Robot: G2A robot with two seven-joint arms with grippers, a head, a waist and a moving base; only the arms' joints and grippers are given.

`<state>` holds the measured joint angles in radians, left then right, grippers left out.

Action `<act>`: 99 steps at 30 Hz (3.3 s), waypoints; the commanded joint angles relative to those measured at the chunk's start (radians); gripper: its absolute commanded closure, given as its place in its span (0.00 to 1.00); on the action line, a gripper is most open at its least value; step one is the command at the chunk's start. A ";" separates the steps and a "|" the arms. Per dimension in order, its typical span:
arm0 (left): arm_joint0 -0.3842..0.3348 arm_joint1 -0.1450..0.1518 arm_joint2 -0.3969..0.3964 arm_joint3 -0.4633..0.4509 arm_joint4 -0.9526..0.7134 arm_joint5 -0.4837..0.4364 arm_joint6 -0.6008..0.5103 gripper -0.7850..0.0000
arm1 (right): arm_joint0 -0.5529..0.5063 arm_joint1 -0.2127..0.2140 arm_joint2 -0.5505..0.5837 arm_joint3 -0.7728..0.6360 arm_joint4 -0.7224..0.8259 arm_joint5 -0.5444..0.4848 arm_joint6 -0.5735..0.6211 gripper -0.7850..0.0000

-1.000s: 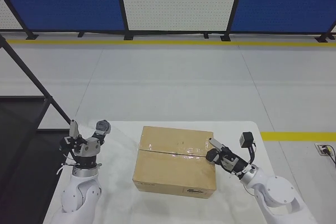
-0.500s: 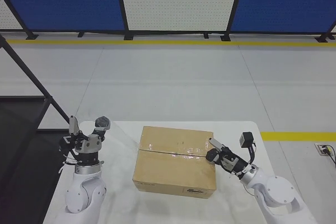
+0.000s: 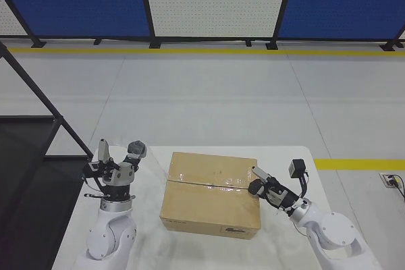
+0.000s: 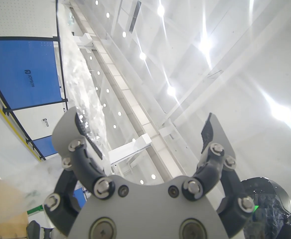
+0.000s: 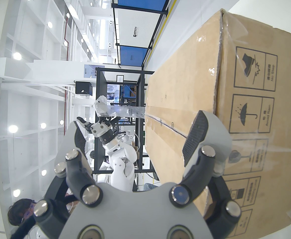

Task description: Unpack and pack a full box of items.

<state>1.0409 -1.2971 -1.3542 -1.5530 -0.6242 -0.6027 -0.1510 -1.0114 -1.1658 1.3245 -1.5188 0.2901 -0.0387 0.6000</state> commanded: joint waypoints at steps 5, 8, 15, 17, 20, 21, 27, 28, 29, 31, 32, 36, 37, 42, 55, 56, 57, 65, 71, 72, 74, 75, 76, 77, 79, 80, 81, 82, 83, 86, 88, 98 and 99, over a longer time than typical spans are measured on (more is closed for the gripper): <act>-0.006 -0.010 0.041 -0.013 0.037 0.022 -0.001 0.00 | 0.000 0.000 0.000 0.000 0.000 0.000 0.000 0.00; -0.013 -0.017 0.066 -0.013 0.056 0.031 0.002 0.00 | 0.000 0.000 0.000 0.000 0.000 0.000 0.000 0.00; -0.035 -0.032 0.119 -0.003 0.094 0.058 0.004 0.00 | 0.000 0.000 0.000 0.000 0.000 0.000 0.000 0.00; -0.038 -0.035 0.132 -0.001 0.108 0.063 0.001 0.00 | 0.000 0.000 0.000 0.000 0.000 0.000 0.000 0.00; -0.041 -0.040 0.151 0.002 0.127 0.077 -0.003 0.00 | 0.000 0.000 0.000 0.000 0.000 0.000 0.000 0.00; -0.042 -0.042 0.157 0.002 0.131 0.081 -0.005 0.00 | 0.000 0.000 0.000 0.000 0.000 0.000 0.000 0.00; -0.045 -0.051 0.187 0.012 0.160 0.101 -0.019 0.00 | 0.000 0.000 0.000 0.000 0.000 0.000 0.000 0.00; -0.046 -0.053 0.190 0.014 0.161 0.104 -0.021 0.00 | 0.000 0.000 0.000 0.000 0.000 0.000 0.000 0.00; -0.048 -0.054 0.193 0.017 0.163 0.108 -0.023 0.00 | 0.000 0.000 0.000 0.000 0.000 0.000 0.000 0.00; -0.053 -0.057 0.198 0.021 0.163 0.115 -0.027 0.00 | 0.000 0.000 0.000 0.000 0.000 0.000 0.000 0.00; -0.056 -0.058 0.200 0.023 0.161 0.119 -0.030 0.00 | 0.000 0.000 0.000 0.000 0.000 0.000 0.000 0.00; -0.066 -0.064 0.211 0.028 0.161 0.138 -0.041 0.00 | 0.000 0.000 0.000 0.000 0.000 0.000 0.000 0.00; -0.068 -0.065 0.215 0.030 0.163 0.142 -0.045 0.00 | 0.000 0.000 0.000 0.000 0.000 0.000 0.000 0.00; -0.061 -0.072 0.237 0.032 0.183 0.145 -0.061 0.00 | 0.000 0.000 0.000 0.000 0.000 0.000 0.000 0.00; -0.055 -0.087 0.256 0.035 0.217 0.146 -0.068 0.00 | 0.000 0.000 0.000 0.000 0.000 0.000 0.000 0.00; -0.055 -0.088 0.255 0.034 0.217 0.146 -0.068 0.00 | 0.000 0.000 0.000 0.000 0.000 0.000 0.000 0.00; -0.055 -0.088 0.254 0.034 0.219 0.145 -0.068 0.00 | 0.000 0.000 0.000 0.000 0.000 0.000 0.000 0.00; -0.054 -0.095 0.243 0.030 0.225 0.138 -0.064 0.00 | 0.000 0.000 0.000 0.000 0.000 0.000 0.000 0.00; -0.057 -0.100 0.242 0.036 0.234 0.143 -0.064 0.00 | -0.005 0.000 0.000 -0.004 -0.001 -0.001 -0.006 0.00; -0.057 -0.101 0.243 0.037 0.235 0.142 -0.063 0.00 | -0.013 0.000 0.000 -0.012 -0.001 -0.002 -0.012 0.00; -0.058 -0.103 0.244 0.043 0.240 0.141 -0.061 0.00 | -0.026 0.001 0.004 -0.025 0.003 -0.007 -0.008 0.00; -0.059 -0.104 0.244 0.046 0.243 0.140 -0.060 0.00 | -0.032 0.001 0.006 -0.032 0.009 -0.012 0.002 0.00; -0.060 -0.105 0.245 0.048 0.245 0.140 -0.059 0.00 | -0.037 0.002 0.009 -0.036 0.012 -0.014 0.011 0.00; -0.060 -0.106 0.245 0.051 0.246 0.139 -0.059 0.00 | -0.042 0.003 0.013 -0.039 0.018 -0.018 0.020 0.00; -0.061 -0.108 0.245 0.054 0.248 0.140 -0.059 0.00 | -0.050 0.004 0.018 -0.046 0.027 -0.023 0.041 0.00; -0.062 -0.109 0.245 0.055 0.248 0.140 -0.059 0.00 | -0.053 0.005 0.021 -0.049 0.032 -0.025 0.050 0.00; -0.062 -0.110 0.245 0.056 0.249 0.139 -0.059 0.00 | -0.055 0.006 0.022 -0.051 0.038 -0.028 0.062 0.00; -0.062 -0.110 0.244 0.057 0.249 0.139 -0.060 0.00 | -0.057 0.006 0.023 -0.053 0.046 -0.032 0.076 0.00; -0.062 -0.111 0.243 0.057 0.250 0.139 -0.061 0.00 | -0.058 0.007 0.025 -0.053 0.052 -0.035 0.088 0.00; -0.061 -0.113 0.241 0.060 0.250 0.141 -0.061 0.00 | -0.055 0.008 0.027 -0.049 0.056 -0.033 0.099 0.00; -0.061 -0.115 0.239 0.062 0.251 0.141 -0.063 0.00 | -0.049 0.007 0.022 -0.045 0.052 -0.026 0.097 0.00; -0.061 -0.120 0.220 0.061 0.246 0.145 -0.064 0.00 | -0.029 0.006 0.011 -0.033 0.053 -0.018 0.091 0.00; -0.061 -0.120 0.217 0.062 0.244 0.146 -0.065 0.00 | -0.028 0.006 0.011 -0.033 0.053 -0.018 0.091 0.00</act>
<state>0.9803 -1.4169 -1.1346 -1.4918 -0.3775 -0.4578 -0.2148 -1.0399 -1.1602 1.3355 -1.5514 0.3429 -0.0570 0.6915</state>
